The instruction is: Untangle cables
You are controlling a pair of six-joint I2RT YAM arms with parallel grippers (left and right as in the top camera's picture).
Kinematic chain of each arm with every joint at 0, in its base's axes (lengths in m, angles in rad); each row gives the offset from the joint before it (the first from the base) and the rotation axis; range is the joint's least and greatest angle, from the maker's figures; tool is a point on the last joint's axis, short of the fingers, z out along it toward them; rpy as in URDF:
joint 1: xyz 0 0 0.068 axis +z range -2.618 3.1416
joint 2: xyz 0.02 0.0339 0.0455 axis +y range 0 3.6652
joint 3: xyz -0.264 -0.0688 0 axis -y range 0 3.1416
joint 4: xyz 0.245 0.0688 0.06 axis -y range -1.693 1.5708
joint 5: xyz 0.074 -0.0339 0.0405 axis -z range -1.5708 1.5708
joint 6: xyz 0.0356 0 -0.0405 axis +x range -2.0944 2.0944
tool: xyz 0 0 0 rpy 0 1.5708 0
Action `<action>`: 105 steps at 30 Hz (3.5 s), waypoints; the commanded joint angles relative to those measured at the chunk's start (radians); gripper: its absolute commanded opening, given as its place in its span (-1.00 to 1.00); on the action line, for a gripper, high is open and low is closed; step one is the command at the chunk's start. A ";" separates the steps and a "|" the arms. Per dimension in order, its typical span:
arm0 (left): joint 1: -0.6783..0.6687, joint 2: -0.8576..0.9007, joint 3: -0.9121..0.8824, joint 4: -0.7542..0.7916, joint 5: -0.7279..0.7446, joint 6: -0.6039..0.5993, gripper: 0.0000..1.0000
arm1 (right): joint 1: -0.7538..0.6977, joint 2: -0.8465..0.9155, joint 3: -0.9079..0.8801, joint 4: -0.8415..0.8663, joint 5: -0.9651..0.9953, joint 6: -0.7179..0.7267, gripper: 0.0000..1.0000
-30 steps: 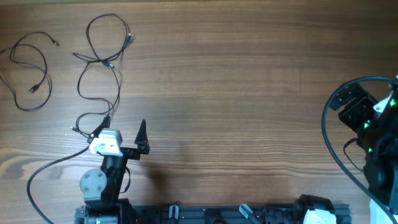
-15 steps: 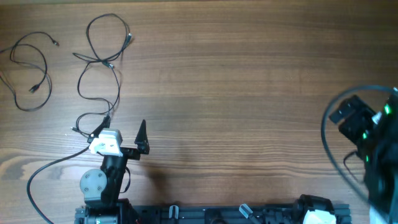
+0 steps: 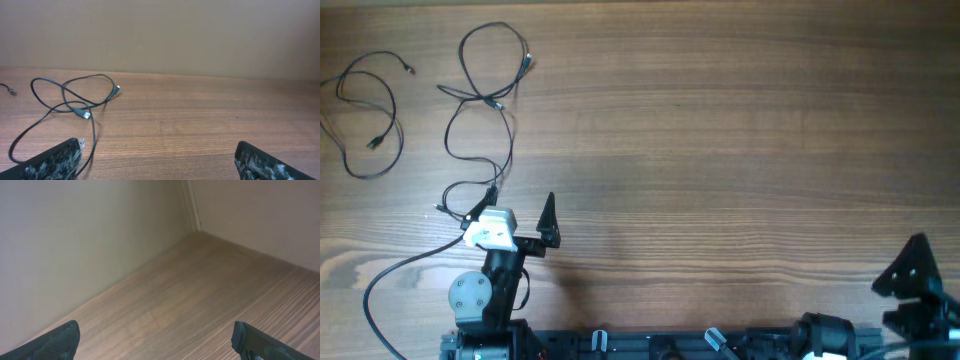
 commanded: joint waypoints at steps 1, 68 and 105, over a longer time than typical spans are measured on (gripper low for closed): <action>-0.005 -0.005 -0.011 0.003 0.009 0.023 1.00 | -0.002 -0.061 0.002 -0.040 0.008 -0.035 1.00; -0.005 -0.005 -0.011 0.003 0.009 0.023 1.00 | -0.003 -0.298 -0.947 0.997 -0.315 -0.219 1.00; -0.005 -0.005 -0.011 0.003 0.009 0.023 1.00 | -0.003 -0.287 -1.228 1.183 -0.474 -0.231 1.00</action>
